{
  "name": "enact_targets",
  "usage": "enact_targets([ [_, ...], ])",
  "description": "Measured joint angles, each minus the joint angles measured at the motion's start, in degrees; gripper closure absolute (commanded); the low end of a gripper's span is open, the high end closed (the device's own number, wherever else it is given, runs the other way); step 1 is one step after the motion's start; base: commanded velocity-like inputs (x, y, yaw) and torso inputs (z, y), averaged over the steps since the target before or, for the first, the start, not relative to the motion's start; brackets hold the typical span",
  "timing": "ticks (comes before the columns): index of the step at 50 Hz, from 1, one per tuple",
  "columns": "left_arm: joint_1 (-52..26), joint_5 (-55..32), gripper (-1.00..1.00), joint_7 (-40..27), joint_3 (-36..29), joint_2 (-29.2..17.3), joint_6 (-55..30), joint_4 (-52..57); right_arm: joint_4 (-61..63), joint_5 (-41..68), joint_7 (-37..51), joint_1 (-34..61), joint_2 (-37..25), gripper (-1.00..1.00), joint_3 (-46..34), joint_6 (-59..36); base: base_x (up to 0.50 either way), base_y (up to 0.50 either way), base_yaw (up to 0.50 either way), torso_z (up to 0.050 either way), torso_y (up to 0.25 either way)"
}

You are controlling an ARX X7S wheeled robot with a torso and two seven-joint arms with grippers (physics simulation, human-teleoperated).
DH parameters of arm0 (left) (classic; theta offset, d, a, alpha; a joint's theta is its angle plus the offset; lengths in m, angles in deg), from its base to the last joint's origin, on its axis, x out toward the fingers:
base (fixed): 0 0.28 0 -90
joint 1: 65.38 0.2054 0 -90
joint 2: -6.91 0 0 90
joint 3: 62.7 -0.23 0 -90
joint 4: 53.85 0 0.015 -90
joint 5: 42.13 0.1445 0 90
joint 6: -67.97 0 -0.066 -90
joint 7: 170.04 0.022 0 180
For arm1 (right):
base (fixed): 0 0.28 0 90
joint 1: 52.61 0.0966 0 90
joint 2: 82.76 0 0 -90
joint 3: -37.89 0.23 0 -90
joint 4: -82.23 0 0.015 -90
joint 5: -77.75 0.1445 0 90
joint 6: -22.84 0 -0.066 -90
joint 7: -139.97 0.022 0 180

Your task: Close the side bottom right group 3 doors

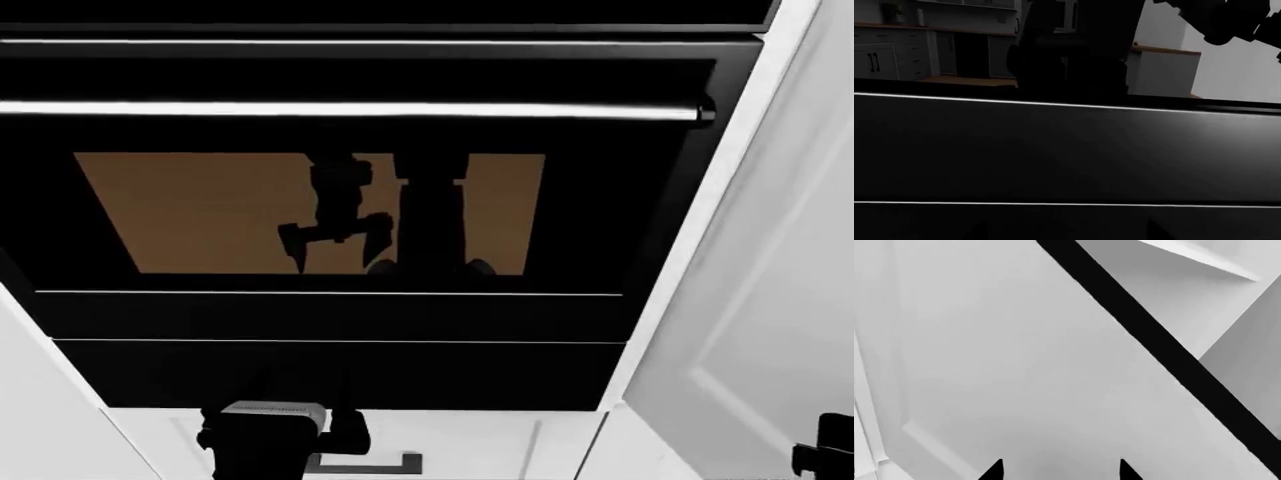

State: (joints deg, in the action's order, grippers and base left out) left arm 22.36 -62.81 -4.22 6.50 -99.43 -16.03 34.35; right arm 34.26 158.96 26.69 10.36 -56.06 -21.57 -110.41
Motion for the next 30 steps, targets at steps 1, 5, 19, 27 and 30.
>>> enact_targets([
  [1,0.00,-0.02,-1.00,-0.02,-0.02,-0.01,0.00,0.00,-0.33,0.06,0.19,0.56,-0.73,-1.00,-0.78,0.16,0.00,0.00,0.00,0.000,0.000],
  [5,-0.02,-0.05,-1.00,-0.07,-0.07,-0.05,0.03,0.00,-1.72,0.67,0.90,2.96,-3.54,-1.00,-3.74,1.15,0.00,0.00,0.00,0.003,0.002],
  [19,-0.10,-0.16,-1.00,-0.22,-0.29,-0.19,0.20,-0.02,-6.52,4.05,2.59,10.58,-12.77,-1.00,-15.72,8.25,0.00,0.00,0.00,0.001,0.001],
  [27,-0.13,-0.21,-1.00,-0.33,-0.41,-0.27,0.27,-0.02,-10.03,3.97,2.24,22.29,-13.96,-1.00,-27.25,8.27,0.00,0.00,0.00,0.001,0.000],
  [30,-0.13,-0.25,-1.00,-0.36,-0.46,-0.30,0.28,-0.02,-11.51,3.80,1.71,28.06,-12.96,-1.00,-30.97,6.39,0.00,0.00,0.00,0.003,0.000],
])
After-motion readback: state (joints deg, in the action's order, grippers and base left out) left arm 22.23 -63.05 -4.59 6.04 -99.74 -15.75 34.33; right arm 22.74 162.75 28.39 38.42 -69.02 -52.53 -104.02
